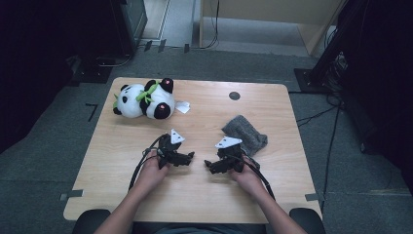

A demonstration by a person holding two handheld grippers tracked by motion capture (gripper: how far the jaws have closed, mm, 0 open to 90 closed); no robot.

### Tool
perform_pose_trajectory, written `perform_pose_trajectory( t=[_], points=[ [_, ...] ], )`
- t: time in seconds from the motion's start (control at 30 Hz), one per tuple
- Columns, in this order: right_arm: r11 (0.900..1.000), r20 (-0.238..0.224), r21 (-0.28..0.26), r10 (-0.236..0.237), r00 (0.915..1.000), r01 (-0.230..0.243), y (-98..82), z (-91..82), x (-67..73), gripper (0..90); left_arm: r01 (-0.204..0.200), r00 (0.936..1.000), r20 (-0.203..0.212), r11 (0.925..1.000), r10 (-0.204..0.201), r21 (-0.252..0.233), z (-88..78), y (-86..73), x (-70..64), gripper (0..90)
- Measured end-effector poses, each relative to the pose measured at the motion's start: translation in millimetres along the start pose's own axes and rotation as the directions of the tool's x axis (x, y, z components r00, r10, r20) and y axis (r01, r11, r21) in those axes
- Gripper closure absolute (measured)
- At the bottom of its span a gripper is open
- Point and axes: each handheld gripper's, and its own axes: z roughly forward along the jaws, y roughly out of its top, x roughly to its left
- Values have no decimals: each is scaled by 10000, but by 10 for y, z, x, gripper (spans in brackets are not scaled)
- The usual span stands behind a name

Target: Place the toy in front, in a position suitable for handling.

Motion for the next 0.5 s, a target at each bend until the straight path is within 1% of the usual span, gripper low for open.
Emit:
perform_pose_trajectory(
  t=[0.5],
  points=[
    [10000,44,7,26,10000,-26,4,8,1,18,1,10000,1,10000,-1,-1,0,0,0,92]
  ],
)
